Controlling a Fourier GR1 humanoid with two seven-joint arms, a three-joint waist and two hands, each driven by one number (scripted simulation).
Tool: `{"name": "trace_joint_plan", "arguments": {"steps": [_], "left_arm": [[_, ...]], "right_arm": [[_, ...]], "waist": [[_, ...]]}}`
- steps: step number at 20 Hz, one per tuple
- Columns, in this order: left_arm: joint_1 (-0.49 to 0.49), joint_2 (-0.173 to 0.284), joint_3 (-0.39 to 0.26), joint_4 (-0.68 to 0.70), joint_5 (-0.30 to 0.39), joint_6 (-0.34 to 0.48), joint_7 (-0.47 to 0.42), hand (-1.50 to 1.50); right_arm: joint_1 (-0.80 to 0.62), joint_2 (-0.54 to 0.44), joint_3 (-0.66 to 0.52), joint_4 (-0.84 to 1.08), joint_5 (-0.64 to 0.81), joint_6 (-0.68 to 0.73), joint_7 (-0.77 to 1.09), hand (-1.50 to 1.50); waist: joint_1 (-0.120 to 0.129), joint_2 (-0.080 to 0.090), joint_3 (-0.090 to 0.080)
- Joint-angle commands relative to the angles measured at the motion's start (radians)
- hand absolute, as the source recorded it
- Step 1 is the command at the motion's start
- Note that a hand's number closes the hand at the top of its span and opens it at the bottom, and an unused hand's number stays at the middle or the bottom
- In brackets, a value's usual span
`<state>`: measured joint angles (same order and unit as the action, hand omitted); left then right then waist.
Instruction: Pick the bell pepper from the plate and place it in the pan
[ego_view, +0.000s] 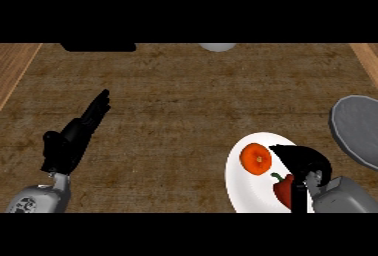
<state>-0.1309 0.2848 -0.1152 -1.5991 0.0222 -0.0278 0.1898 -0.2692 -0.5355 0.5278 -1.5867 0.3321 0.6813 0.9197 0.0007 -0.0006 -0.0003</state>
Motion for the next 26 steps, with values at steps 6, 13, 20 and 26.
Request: {"name": "trace_joint_plan", "arguments": {"steps": [6,13,20,26], "left_arm": [[0.014,-0.043,0.019,-0.004,-0.051,-0.024,-0.013,0.0],[0.005,-0.024,0.075,0.022,-0.017,-0.06,-0.023,0.0],[-0.069,-0.058,0.069,0.019,-0.051,-0.04,0.053,0.0],[-0.013,-0.041,0.093,-0.052,-0.021,-0.086,0.061,0.0]], "right_arm": [[0.039,0.1,-0.029,0.106,0.183,0.008,-0.057,-1.5],[0.11,0.062,-0.004,0.027,0.17,0.109,-0.136,1.5],[0.117,0.067,-0.031,0.087,0.246,0.061,-0.229,1.5],[0.135,0.132,-0.068,-0.055,0.336,-0.057,-0.177,1.5]], "waist": [[0.002,0.001,0.0],[-0.002,0.0,0.0],[-0.001,0.001,0.001],[0.0,-0.001,0.001]]}}
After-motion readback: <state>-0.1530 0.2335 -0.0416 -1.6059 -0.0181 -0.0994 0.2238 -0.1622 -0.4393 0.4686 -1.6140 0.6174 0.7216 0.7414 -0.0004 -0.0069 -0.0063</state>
